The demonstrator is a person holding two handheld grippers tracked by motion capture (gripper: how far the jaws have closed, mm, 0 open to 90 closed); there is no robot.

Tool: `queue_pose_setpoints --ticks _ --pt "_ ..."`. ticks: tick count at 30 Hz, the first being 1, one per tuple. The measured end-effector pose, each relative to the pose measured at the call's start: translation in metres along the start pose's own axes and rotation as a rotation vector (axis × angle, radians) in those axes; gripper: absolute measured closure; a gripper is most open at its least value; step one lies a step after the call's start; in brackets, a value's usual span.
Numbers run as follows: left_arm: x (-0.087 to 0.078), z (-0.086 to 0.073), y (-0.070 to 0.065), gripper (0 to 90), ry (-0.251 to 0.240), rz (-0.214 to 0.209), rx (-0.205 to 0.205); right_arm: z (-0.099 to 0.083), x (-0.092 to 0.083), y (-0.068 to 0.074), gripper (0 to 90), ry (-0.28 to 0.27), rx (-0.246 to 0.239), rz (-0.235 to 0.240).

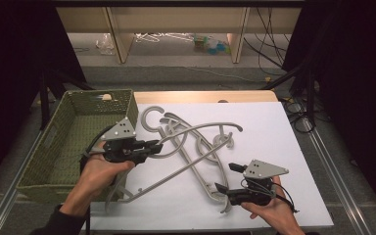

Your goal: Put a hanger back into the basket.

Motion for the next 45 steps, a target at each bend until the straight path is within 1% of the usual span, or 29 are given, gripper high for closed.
queue_pose_setpoints --ticks 1,2,8,10,13,16,19,20,21,22,23,25,28,34,35,36,38,39,41,44,45 --pt "-0.002 0.002 0.002 80.3 -0.002 0.000 0.006 0.000 0.000 0.000 23.6 0.000 0.000 0.000" --pt "-0.007 0.009 0.005 80.4 -0.009 0.009 -0.005 0.000 0.000 0.000 23.6 -0.003 0.000 0.008" --pt "-0.028 0.025 0.018 80.3 -0.020 0.043 0.007 -0.001 0.000 -0.002 24.2 -0.007 0.001 0.005" --pt "-0.037 0.028 0.027 80.4 -0.018 0.072 0.005 -0.001 -0.001 -0.002 24.3 -0.006 0.002 0.007" --pt "-0.049 0.026 0.041 80.4 -0.010 0.114 -0.006 -0.001 -0.001 -0.003 24.5 -0.006 0.001 0.003" --pt "-0.059 0.019 0.058 80.3 0.012 0.164 -0.019 -0.001 -0.002 -0.003 24.4 -0.007 0.008 0.001" --pt "-0.066 0.012 0.073 80.3 0.020 0.200 -0.046 -0.001 -0.002 -0.004 24.3 -0.009 0.007 -0.001" --pt "-0.068 0.009 0.077 80.3 0.023 0.209 -0.052 -0.001 -0.002 -0.004 24.2 -0.009 0.008 -0.001" --pt "-0.068 0.009 0.077 80.3 0.023 0.209 -0.052 -0.001 -0.002 -0.004 24.2 -0.009 0.008 -0.001" --pt "-0.073 0.004 0.088 80.3 0.025 0.236 -0.070 -0.001 -0.002 -0.004 24.1 -0.010 0.009 -0.001" --pt "-0.073 0.004 0.088 80.3 0.025 0.236 -0.070 -0.001 -0.002 -0.004 24.1 -0.010 0.009 -0.001" --pt "-0.079 -0.002 0.100 80.3 0.035 0.269 -0.078 -0.001 -0.002 -0.004 24.0 -0.009 0.008 -0.002" --pt "-0.086 -0.009 0.113 80.3 0.040 0.298 -0.097 -0.001 -0.001 -0.004 24.0 -0.007 0.008 0.000" --pt "-0.104 -0.030 0.145 80.3 0.057 0.365 -0.149 -0.003 0.000 -0.003 24.0 0.004 0.008 0.006" --pt "-0.104 -0.030 0.145 80.3 0.057 0.365 -0.149 -0.003 0.000 -0.003 24.0 0.007 0.008 0.007" --pt "-0.106 -0.033 0.150 80.3 0.057 0.375 -0.161 -0.003 0.001 -0.003 24.0 0.008 0.006 0.000" --pt "-0.110 -0.039 0.156 80.2 0.061 0.385 -0.174 -0.003 0.001 -0.003 24.0 0.005 0.007 0.004" --pt "-0.113 -0.045 0.162 80.2 0.062 0.398 -0.190 -0.004 0.002 -0.002 24.0 0.006 0.009 0.005" --pt "-0.115 -0.047 0.164 80.2 0.065 0.402 -0.193 -0.003 0.002 -0.003 24.0 0.005 0.008 0.004" --pt "-0.121 -0.055 0.172 80.2 0.068 0.422 -0.214 -0.003 0.001 -0.003 24.0 0.002 0.009 0.003" --pt "-0.123 -0.057 0.174 80.2 0.069 0.425 -0.215 -0.003 0.001 -0.003 24.0 0.002 0.009 0.003"
Point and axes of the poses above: each handheld gripper's, and its own axes: x roughly forward along the jaws, z roughly out of its top, y roughly to its left, the point moved 8 cm from there along x, roughly forward along the jaws, and after that the axes turned 14 degrees about x, right-handed, at the moved point
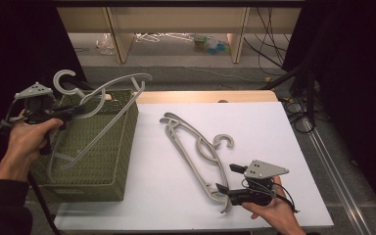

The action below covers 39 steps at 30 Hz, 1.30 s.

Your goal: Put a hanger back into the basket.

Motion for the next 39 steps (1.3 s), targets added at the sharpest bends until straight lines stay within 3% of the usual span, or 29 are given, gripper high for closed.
queue_pose_setpoints --ticks 9,18,23,33,34,38,39 --pt "-0.008 -0.019 0.022 80.1 0.016 0.028 -0.042 0.000 0.000 0.001 24.1 0.004 -0.001 0.001" --pt "-0.012 -0.040 0.046 80.1 0.069 0.080 -0.025 -0.001 0.001 0.001 24.2 0.010 -0.001 0.004" --pt "-0.010 -0.046 0.051 80.0 0.079 0.069 -0.021 -0.002 0.001 0.001 24.2 0.014 0.003 0.003" --pt "-0.003 -0.057 0.058 80.1 0.122 0.069 0.016 -0.002 0.002 0.001 24.5 0.017 0.003 0.003" --pt "-0.001 -0.057 0.059 80.2 0.140 0.070 0.043 -0.002 0.002 0.001 24.4 0.017 0.003 0.004" --pt "0.002 -0.058 0.060 80.0 0.171 0.077 0.055 -0.002 0.002 0.001 24.3 0.017 0.006 0.004" --pt "0.001 -0.059 0.062 80.0 0.199 0.063 0.091 -0.002 0.002 0.001 24.3 0.017 0.006 0.005"
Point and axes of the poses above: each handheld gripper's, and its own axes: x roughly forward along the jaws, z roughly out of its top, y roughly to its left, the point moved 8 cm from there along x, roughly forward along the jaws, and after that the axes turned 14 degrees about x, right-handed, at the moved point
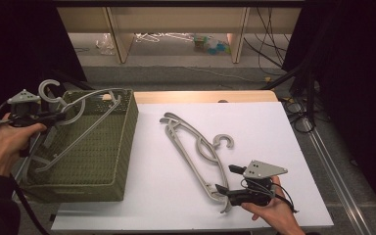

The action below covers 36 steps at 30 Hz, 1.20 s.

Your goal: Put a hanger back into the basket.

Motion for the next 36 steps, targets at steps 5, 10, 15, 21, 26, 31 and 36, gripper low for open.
queue_pose_setpoints --ticks 5,10,15,21,26,31,36 --pt "0.006 0.001 -0.001 80.1 -0.008 0.008 -0.006 0.000 0.000 0.000 24.4 0.003 -0.001 0.002" --pt "0.013 -0.005 0.002 80.2 0.054 0.010 0.072 -0.001 0.001 0.001 24.5 0.008 0.002 0.002" --pt "0.026 -0.012 -0.005 80.0 0.084 -0.007 0.067 -0.001 0.001 0.000 24.5 0.008 0.004 0.003" --pt "0.038 -0.022 -0.013 79.4 0.129 -0.034 0.043 -0.001 0.001 0.001 24.5 0.006 0.004 0.004" --pt "0.048 -0.034 -0.015 79.5 0.172 -0.028 0.001 -0.001 0.001 0.001 24.6 0.008 0.003 0.007" --pt "0.051 -0.045 -0.012 79.3 0.193 -0.011 -0.032 -0.001 0.000 0.001 24.6 0.006 0.004 0.007" --pt "0.056 -0.057 -0.011 79.5 0.220 0.000 -0.058 -0.001 0.001 0.001 24.7 0.009 0.005 0.008"
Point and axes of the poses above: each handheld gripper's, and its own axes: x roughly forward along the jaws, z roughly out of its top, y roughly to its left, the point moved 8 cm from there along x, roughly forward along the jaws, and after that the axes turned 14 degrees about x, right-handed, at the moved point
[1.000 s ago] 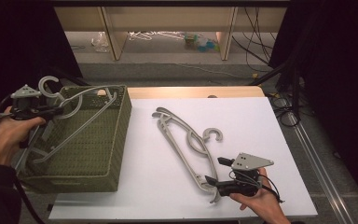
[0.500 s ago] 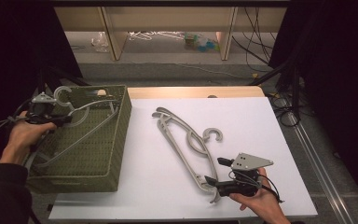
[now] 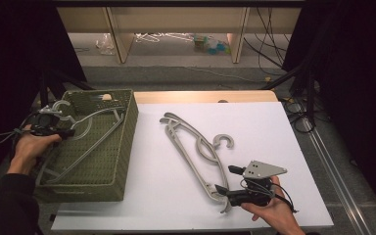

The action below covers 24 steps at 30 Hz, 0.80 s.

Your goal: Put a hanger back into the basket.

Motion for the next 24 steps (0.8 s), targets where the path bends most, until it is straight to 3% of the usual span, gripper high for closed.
queue_pose_setpoints --ticks 3,9,14,17,18,21,24 --pt "0.003 -0.006 0.005 79.1 0.006 0.018 -0.030 0.001 -0.001 -0.001 24.7 -0.006 -0.006 -0.004" --pt "-0.004 -0.012 0.011 72.8 0.032 0.059 -0.035 0.000 0.001 -0.002 24.7 -0.002 -0.005 -0.002" --pt "-0.016 -0.014 0.015 68.4 0.012 0.082 -0.071 0.000 0.001 -0.002 24.7 0.001 0.003 0.002" --pt "-0.028 -0.004 0.011 63.8 -0.064 0.080 -0.094 -0.001 0.002 -0.002 24.7 0.004 0.005 0.000" --pt "-0.028 -0.004 0.011 60.2 -0.064 0.080 -0.094 -0.001 0.002 -0.002 24.7 0.003 0.005 0.000" --pt "-0.049 0.015 -0.013 44.9 -0.183 0.060 -0.120 -0.001 0.002 -0.003 24.7 0.002 0.008 -0.004" --pt "-0.067 0.027 -0.043 38.8 -0.261 0.025 -0.097 -0.001 0.002 -0.004 24.7 -0.002 0.010 -0.005"
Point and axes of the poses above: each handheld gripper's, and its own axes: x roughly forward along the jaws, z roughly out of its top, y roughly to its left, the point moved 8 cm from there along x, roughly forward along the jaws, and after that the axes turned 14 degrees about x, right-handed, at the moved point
